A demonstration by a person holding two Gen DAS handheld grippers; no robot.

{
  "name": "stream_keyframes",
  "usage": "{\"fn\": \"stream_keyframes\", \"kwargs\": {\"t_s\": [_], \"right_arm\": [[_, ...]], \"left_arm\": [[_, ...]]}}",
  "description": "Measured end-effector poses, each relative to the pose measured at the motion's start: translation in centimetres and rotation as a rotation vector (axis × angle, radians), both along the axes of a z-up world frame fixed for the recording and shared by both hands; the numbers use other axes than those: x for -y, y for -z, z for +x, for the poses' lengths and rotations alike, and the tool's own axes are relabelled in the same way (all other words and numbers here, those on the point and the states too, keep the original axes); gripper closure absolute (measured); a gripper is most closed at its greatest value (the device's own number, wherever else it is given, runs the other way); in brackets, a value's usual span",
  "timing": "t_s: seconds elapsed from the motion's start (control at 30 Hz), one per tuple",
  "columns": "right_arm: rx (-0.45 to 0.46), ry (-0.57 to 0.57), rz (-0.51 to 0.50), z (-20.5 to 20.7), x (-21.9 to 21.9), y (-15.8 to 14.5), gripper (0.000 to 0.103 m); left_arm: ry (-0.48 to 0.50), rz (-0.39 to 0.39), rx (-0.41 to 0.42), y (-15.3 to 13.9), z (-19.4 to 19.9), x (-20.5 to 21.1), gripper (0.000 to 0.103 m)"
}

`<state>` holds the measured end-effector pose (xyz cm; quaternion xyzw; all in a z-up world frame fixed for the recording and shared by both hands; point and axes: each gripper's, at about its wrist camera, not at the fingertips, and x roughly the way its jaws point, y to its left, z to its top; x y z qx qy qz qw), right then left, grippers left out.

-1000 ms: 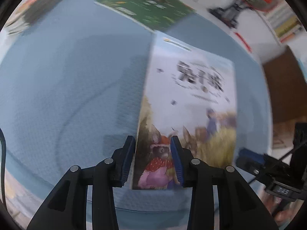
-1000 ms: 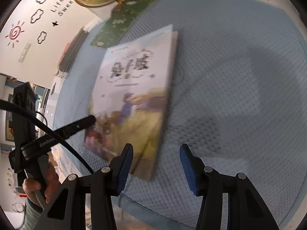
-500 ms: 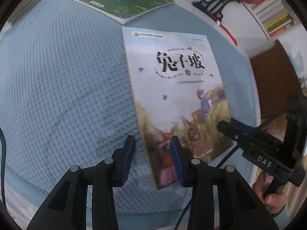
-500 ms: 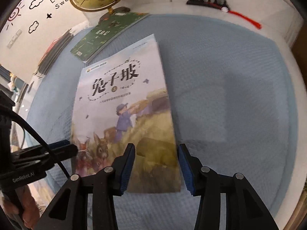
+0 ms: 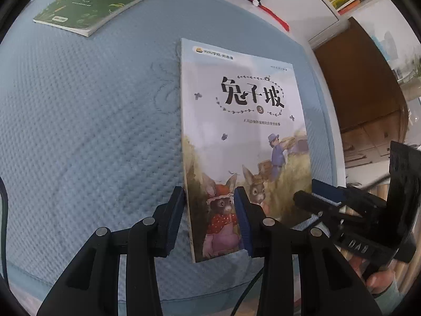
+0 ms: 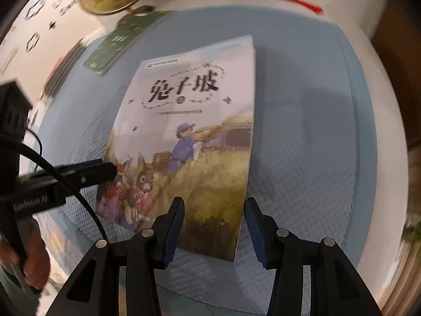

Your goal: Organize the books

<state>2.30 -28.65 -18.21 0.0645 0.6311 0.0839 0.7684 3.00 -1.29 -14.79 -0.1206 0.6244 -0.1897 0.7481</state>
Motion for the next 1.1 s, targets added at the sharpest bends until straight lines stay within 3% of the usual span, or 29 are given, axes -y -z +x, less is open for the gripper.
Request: {"fn": "stream_keyframes", "kwargs": {"t_s": [0.2,0.3,0.37,0.47,0.7,0.8,0.9,0.93,1.03,1.1], "right_arm": [[0.026,0.042,0.032,-0.1,1.2,0.0,0.056],[0.029,0.012,0.042,-0.2,0.5,-0.1,0.057],[0.051,-0.026,-0.037,-0.4,-0.6,-0.2,0.057],[0.062,-0.055,-0.077,-0.5,-1.0,-0.1,0.057],[0.043,-0.020,-0.009,-0.4,-0.1,0.4,0.057],[0.040,-0.004,0.018,-0.4,0.2,0.4,0.056],[0.030,0.028,0.083,-0.4,1.3,0.4,0.056],[0.025,0.046,0.116,-0.4,1.8,0.5,0.056],[0.007,0.092,0.196,-0.2,2.8,0.7,0.057],[0.003,0.104,0.217,-0.2,3.0,0.8,0.057]], "left_arm": [[0.049,0.019,-0.065,0.5,-0.9,0.4,0.068],[0.094,0.079,-0.035,0.3,-1.2,1.6,0.068],[0.092,0.082,-0.023,0.4,-1.0,2.1,0.068],[0.031,0.012,-0.041,0.6,-1.0,1.0,0.068],[-0.064,-0.148,-0.101,1.6,-0.6,-1.7,0.068],[-0.067,-0.221,-0.078,0.5,-0.8,-2.1,0.068],[-0.050,-0.368,-0.062,-0.9,-1.0,-1.7,0.068],[-0.047,-0.380,-0.059,-1.2,-0.9,-1.5,0.068],[-0.027,-0.290,-0.061,0.1,-0.5,0.3,0.069],[-0.019,-0.217,-0.068,1.5,-0.6,1.0,0.079]]}}
